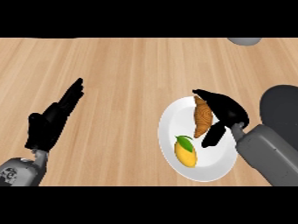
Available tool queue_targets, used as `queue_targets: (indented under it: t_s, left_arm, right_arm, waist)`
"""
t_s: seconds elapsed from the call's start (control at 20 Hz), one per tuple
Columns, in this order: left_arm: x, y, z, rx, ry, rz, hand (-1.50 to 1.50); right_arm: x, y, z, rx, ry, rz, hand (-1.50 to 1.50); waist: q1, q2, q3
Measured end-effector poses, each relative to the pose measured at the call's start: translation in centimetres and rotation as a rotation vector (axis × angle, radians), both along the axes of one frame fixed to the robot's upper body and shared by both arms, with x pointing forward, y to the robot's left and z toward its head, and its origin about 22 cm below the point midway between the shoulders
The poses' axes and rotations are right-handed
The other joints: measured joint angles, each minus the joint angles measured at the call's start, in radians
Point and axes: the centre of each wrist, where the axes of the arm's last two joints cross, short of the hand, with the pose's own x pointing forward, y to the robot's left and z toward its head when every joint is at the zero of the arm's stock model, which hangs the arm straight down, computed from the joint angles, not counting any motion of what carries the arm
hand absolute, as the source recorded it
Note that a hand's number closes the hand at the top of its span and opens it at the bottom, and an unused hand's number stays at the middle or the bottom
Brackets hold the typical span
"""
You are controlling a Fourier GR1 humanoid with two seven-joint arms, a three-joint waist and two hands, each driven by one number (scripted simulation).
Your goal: Pick the lemon from the plate and place it in the pan
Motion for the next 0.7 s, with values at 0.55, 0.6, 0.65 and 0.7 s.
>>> queue_targets:
  t_s: [0.55, 0.6, 0.65, 0.7]
  left_arm:
    - [0.2, 0.2, 0.6, 0.000, -0.002, -0.009, 0.00]
    - [-0.1, 0.4, 0.5, 0.002, -0.002, -0.004, 0.00]
    - [-0.3, 0.3, 0.5, -0.002, -0.001, -0.001, 0.00]
    - [-0.2, 0.4, 0.7, -0.001, -0.004, 0.001, 0.00]
  right_arm:
    - [1.1, 8.6, 3.0, -0.242, 0.375, 0.151, -1.50]
    - [0.8, 8.7, 2.8, -0.246, 0.388, 0.156, -1.50]
    - [0.7, 9.1, 2.7, -0.249, 0.393, 0.160, -1.50]
    - [0.5, 9.6, 2.9, -0.252, 0.395, 0.165, -1.50]
  waist:
    - [-0.002, 0.003, 0.001]
    - [-0.003, 0.002, 0.001]
    - [-0.004, 0.002, 0.001]
    - [-0.006, 0.002, 0.001]
